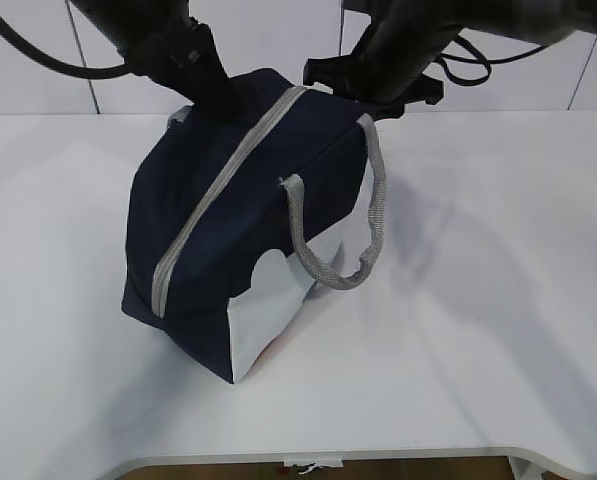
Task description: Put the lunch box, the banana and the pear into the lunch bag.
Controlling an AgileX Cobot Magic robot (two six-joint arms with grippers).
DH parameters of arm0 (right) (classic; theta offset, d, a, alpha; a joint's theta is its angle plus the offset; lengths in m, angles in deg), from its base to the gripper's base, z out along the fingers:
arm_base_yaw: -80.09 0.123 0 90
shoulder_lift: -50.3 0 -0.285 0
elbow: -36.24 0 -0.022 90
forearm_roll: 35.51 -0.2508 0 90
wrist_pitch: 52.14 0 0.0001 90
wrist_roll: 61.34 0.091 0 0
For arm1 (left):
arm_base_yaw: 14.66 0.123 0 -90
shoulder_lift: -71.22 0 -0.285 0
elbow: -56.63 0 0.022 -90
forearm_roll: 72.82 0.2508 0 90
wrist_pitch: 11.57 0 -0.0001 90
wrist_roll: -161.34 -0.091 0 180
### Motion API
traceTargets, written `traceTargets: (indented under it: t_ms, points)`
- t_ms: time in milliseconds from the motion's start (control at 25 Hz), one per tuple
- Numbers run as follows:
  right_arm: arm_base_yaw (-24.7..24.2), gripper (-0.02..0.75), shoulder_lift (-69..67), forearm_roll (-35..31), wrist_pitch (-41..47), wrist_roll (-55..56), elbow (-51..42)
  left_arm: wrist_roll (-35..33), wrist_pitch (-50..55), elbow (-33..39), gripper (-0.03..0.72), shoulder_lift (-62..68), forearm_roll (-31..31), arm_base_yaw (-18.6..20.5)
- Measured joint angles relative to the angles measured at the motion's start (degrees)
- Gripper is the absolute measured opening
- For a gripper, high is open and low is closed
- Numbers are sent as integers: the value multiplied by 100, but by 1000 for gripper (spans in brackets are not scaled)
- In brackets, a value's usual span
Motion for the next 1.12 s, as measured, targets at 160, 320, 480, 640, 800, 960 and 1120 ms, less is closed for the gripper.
traceTargets:
  t_ms: [160, 320, 480, 640, 800, 960, 1120]
  points:
    - [0, 341, 0, 0, 649, -149, 465, 36, 0, 0, 232, 0, -35, 0]
    - [0, 344, 0, 0, 1554, -377, 1123, 294, 0, -10, 455, 0, -18, 0]
    - [0, 344, 0, -73, 2408, -657, 1852, 708, -10, -69, 503, 0, 291, 0]
    - [0, 344, 0, -73, 2770, -865, 2410, 1333, -10, -68, 492, -37, 984, 0]
    - [0, 344, 124, -221, 2840, -1092, 2477, 1813, -10, -68, 486, -275, 1516, 0]
    - [0, 344, 387, -410, 2863, -1141, 2448, 2180, -10, -68, 486, -535, 1621, 0]
    - [0, 344, 934, -560, 2863, -1351, 1868, 2495, -10, 241, 486, -967, 1655, 0]
